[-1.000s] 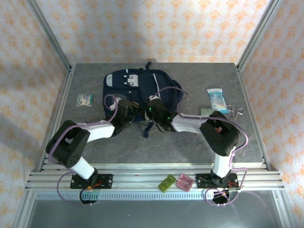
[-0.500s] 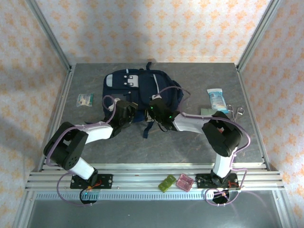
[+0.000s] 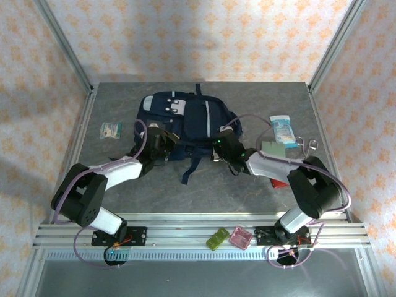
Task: Pack the student bag
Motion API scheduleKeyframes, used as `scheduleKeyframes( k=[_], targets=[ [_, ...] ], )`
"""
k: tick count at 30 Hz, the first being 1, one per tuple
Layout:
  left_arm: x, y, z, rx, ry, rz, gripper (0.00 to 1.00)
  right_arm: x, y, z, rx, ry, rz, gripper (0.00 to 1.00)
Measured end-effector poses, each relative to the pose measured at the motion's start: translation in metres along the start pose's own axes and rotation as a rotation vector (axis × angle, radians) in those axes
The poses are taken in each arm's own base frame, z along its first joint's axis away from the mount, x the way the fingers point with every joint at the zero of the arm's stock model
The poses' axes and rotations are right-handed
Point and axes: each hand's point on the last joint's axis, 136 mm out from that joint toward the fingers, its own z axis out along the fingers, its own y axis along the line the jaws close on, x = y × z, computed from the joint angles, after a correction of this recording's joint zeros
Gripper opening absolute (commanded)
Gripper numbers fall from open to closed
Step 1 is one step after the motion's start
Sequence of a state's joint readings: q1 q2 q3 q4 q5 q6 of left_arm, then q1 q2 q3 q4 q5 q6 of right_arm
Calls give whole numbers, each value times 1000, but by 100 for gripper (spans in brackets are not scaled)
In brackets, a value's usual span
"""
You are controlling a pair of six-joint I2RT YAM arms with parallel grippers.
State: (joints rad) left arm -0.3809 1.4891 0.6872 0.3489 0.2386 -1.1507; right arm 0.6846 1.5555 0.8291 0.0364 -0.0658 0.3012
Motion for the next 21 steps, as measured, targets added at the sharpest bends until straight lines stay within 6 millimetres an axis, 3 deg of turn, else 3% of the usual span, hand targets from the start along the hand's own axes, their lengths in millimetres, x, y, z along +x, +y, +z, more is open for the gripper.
scheduleKeyframes(
  k=[5,10,13,17,21],
  targets=[
    [-23,0,3,-30,16,42,3,17,35,-11,-58,19,-59,0],
    [-43,-1,6,-66,-7,76,37,27,67,-6,-132,54,-54,0],
    [-50,-3,3,-63,-31,88,44,27,83,1,-179,65,-32,0],
    [-40,-2,-13,-45,-34,95,48,27,90,3,-208,73,-12,0],
    [-10,-2,-30,-18,-6,110,50,28,92,4,-217,79,-3,0]
  ],
)
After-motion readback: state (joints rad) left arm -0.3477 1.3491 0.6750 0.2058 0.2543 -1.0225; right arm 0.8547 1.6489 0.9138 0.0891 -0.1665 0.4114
